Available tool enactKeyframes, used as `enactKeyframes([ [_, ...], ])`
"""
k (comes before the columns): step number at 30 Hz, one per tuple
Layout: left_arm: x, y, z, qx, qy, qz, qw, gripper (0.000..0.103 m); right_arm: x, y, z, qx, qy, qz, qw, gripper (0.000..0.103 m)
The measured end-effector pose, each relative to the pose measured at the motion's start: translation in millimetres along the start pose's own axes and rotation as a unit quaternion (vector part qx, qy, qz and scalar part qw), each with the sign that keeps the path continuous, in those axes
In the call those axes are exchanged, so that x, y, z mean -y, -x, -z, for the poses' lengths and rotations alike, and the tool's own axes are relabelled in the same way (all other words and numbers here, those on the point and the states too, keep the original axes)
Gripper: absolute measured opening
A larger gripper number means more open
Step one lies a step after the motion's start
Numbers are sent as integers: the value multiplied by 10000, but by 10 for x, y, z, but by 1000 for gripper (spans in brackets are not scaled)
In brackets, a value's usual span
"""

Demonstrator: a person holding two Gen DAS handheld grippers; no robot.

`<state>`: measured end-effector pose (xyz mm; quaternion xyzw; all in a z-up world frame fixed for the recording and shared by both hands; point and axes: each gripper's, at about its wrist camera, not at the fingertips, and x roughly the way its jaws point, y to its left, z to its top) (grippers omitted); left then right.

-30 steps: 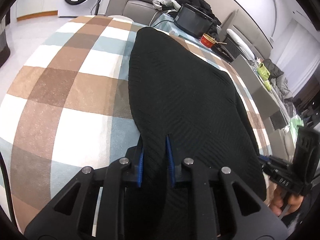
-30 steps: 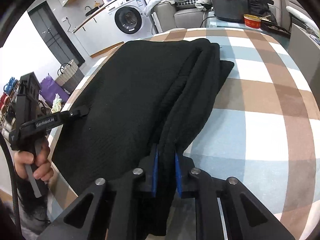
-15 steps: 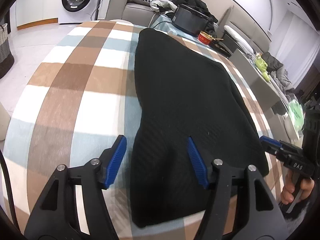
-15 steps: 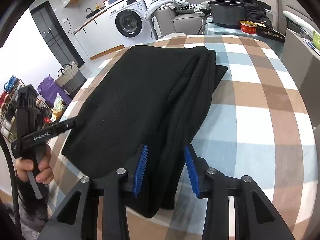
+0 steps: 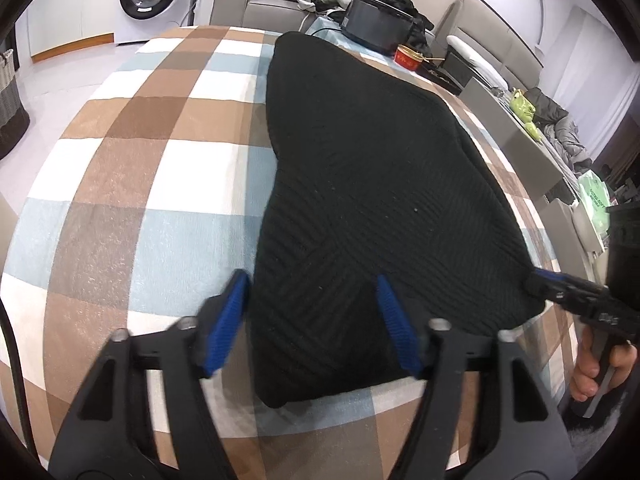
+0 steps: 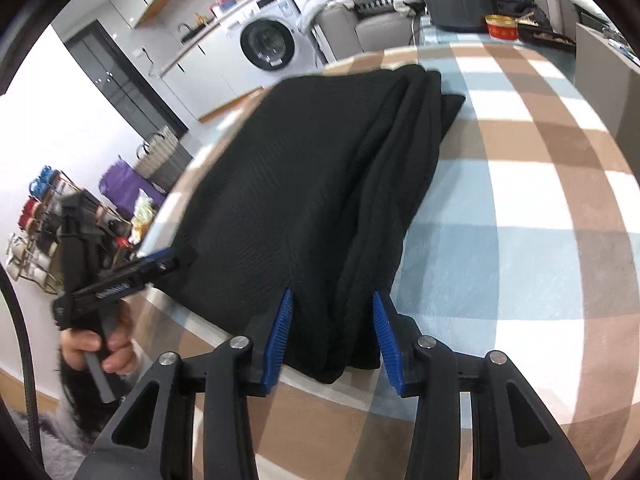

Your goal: Fold small clothes

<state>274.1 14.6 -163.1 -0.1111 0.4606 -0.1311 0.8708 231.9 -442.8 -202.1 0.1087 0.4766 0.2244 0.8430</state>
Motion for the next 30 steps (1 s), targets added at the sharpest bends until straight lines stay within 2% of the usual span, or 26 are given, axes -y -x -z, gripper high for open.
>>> enactKeyframes([
  [2, 39, 9, 33, 4, -75, 15, 10000, 40, -10, -51, 14, -34, 36, 36, 10000, 28],
  [4, 110, 32, 70, 18, -282, 10, 9996, 31, -40, -42, 16, 44, 131, -7, 9999, 20],
  [8, 207, 29, 114, -35, -358, 135, 9993, 30, 14, -20, -40, 223, 269, 329, 9988, 17],
  [12, 253, 62, 133, 44, -428, -3, 9991, 31, 79, 4, -50, 299, 201, 346, 9988, 21],
  [15, 276, 151, 128, 204, -533, -231, 9981, 41, -8, 44, -12, 378, 383, 533, 9971, 31],
  [17, 278, 254, 134, 443, -581, -346, 9967, 54, -32, 109, -7, 523, 412, 593, 9960, 50],
  [18, 283, 313, 138, 577, -595, -398, 9958, 60, -53, 168, -4, 665, 450, 666, 9945, 55],
  [20, 293, 461, 150, 959, -646, -472, 9922, 77, -91, 265, -4, 896, 541, 706, 9920, 80],
  [21, 305, 536, 164, 1164, -686, -517, 9895, 80, -119, 324, -4, 1054, 607, 713, 9900, 87],
  [23, 332, 643, 176, 1442, -787, -630, 9844, 94, -185, 406, 22, 1322, 734, 762, 9856, 103],
  [25, 368, 743, 210, 1710, -908, -717, 9784, 103, -257, 479, 67, 1542, 890, 746, 9812, 103],
  [27, 404, 818, 247, 1975, -1004, -730, 9724, 103, -310, 521, 118, 1707, 1001, 748, 9774, 103],
  [30, 460, 878, 291, 2165, -1053, -763, 9676, 103, -373, 559, 196, 1926, 1101, 789, 9719, 103],
])
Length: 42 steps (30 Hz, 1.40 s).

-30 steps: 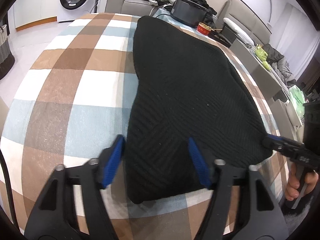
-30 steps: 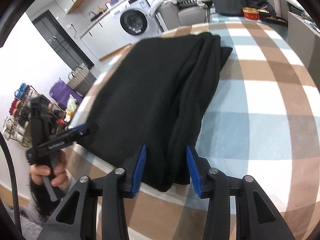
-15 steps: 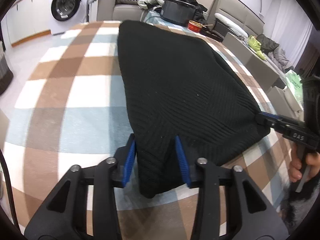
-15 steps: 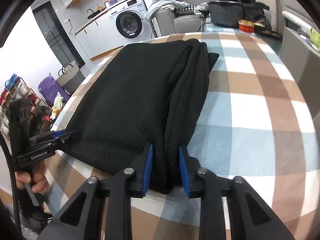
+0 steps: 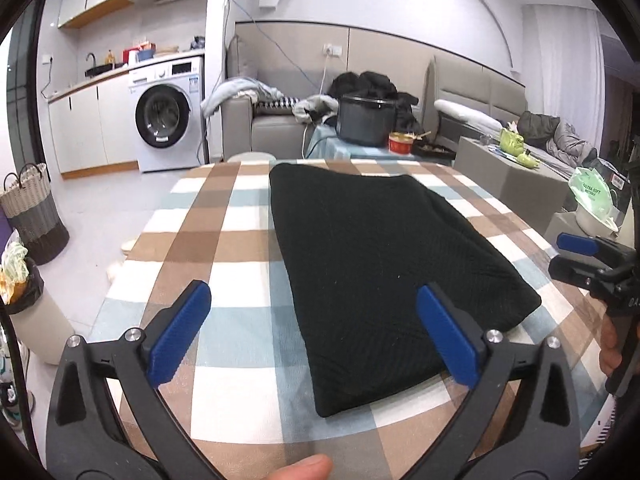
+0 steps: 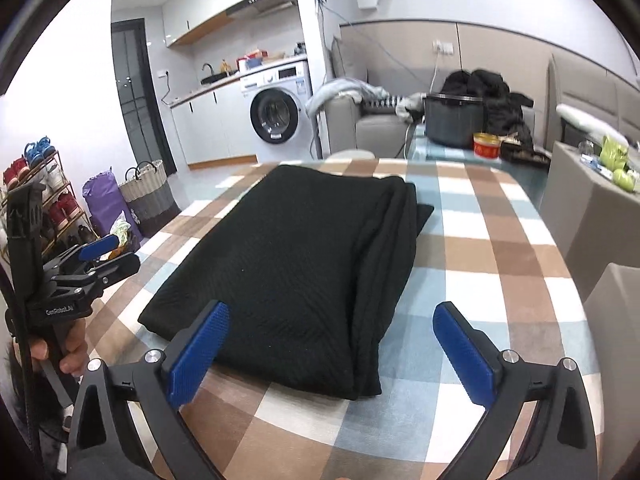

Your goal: Fold small clothes

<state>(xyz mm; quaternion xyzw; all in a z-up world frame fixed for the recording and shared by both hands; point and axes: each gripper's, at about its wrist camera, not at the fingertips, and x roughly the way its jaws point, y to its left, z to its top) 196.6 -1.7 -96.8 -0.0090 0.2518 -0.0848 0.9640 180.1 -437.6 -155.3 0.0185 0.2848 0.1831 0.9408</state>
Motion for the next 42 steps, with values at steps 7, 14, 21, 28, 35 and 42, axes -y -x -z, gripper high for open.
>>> enactKeyframes([
  [7, 136, 69, 65, 314, -177, -115, 9993, 103, -104, 123, 77, 565, 164, 109, 9982, 103],
  [14, 88, 16, 104, 343, -82, -199, 9992, 103, -123, 112, 155, 753, 165, 106, 9970, 103],
  [21, -26, 15, 114, 419, 149, -224, 9988, 103, -159, 156, 230, 1025, 266, 289, 9940, 103],
  [28, -36, 13, 129, 483, 142, -258, 9984, 103, -161, 215, 257, 1189, 271, 352, 9919, 103],
  [35, -36, 39, 143, 554, 133, -205, 9982, 103, -227, 266, 283, 1300, 453, 341, 9899, 103],
  [42, -11, 56, 147, 627, 71, -197, 9978, 103, -216, 251, 268, 1267, 421, 329, 9905, 103],
])
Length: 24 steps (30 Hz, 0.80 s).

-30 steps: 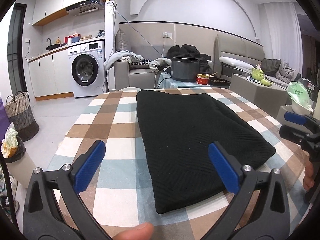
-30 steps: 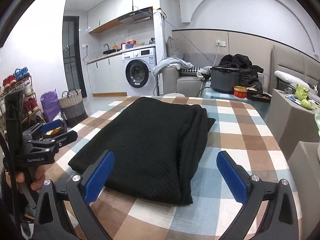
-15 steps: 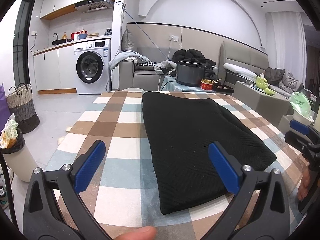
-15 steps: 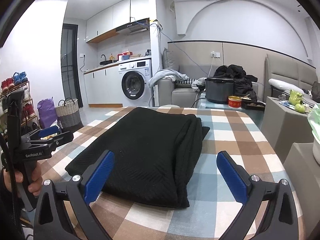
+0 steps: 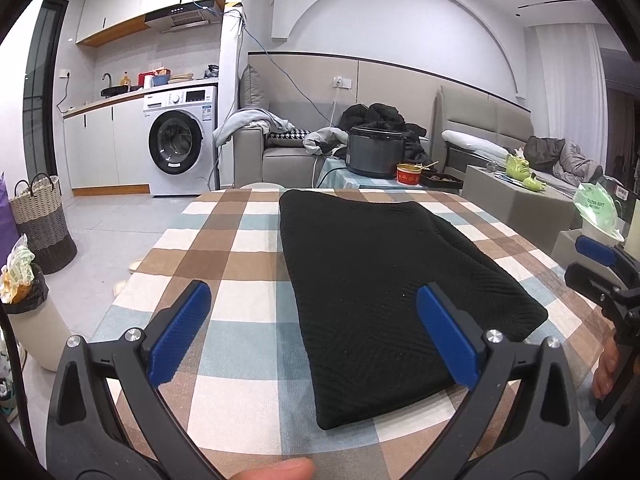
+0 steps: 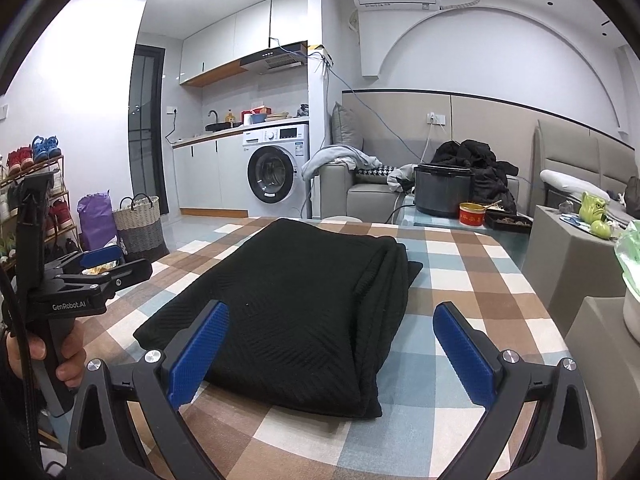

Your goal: Fold small clothes

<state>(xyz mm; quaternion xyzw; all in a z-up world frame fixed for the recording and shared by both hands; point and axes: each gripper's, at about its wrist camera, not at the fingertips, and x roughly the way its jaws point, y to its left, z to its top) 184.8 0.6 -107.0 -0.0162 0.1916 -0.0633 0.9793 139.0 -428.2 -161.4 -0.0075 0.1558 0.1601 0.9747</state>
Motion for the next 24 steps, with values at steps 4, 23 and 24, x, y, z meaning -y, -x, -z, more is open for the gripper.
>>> enactKeyframes([
  [4, 3, -5, 5, 8, -4, 6, 10000, 103, -3, -10, 2, -19, 5, 10, 10000, 103],
  [23, 7, 8, -1, 26, -10, 11, 10000, 103, -6, -9, -1, -21, -2, 12, 10000, 103],
  [24, 7, 10, -1, 27, -8, 11, 10000, 103, -5, -10, -2, -20, -4, 7, 10000, 103],
])
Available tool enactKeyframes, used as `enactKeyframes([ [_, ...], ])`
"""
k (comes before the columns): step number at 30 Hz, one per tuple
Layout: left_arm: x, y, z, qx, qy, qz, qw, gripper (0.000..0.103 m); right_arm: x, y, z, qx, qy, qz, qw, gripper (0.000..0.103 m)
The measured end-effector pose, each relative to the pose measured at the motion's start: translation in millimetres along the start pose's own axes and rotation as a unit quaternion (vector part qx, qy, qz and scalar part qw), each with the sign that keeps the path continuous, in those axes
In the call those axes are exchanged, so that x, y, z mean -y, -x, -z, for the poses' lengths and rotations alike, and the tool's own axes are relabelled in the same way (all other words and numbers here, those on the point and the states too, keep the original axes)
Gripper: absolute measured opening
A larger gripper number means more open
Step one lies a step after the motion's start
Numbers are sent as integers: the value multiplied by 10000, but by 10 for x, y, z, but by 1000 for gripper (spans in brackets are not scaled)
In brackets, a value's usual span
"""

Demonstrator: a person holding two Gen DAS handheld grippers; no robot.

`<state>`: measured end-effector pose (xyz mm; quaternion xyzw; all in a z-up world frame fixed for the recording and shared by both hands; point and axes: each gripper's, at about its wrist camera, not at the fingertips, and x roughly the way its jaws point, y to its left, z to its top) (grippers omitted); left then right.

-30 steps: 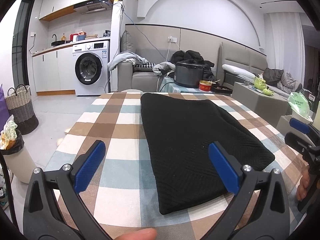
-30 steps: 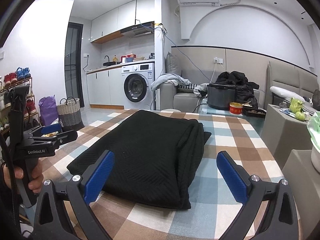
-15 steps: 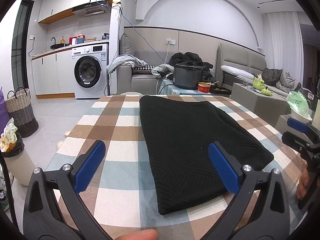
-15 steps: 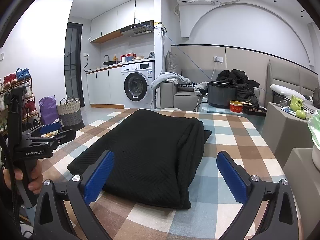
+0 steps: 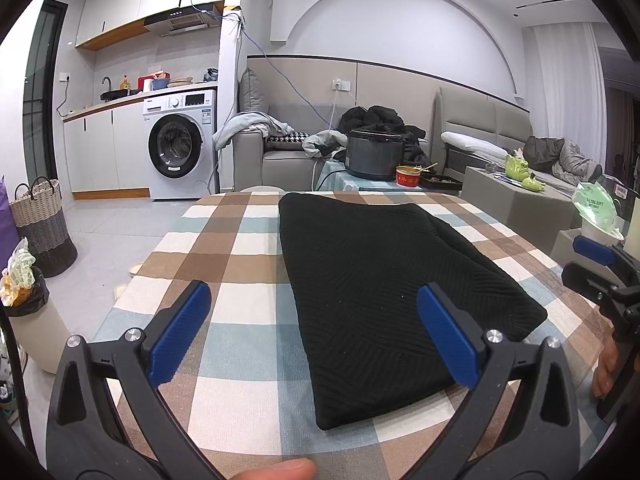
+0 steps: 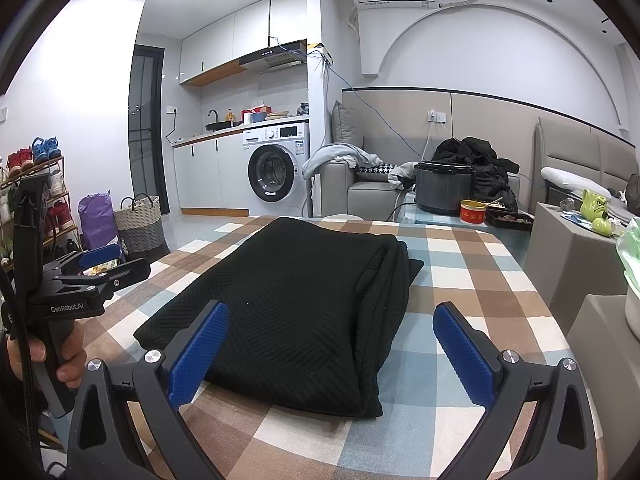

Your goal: Fold small clothes

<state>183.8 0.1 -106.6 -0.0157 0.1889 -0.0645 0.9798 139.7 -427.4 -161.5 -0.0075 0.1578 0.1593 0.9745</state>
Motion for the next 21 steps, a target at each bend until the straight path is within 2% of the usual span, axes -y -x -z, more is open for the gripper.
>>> enactKeyframes([
  [21, -13, 23, -39, 61, -11, 10, 10000, 103, -16, 6, -5, -1, -4, 15, 10000, 103],
])
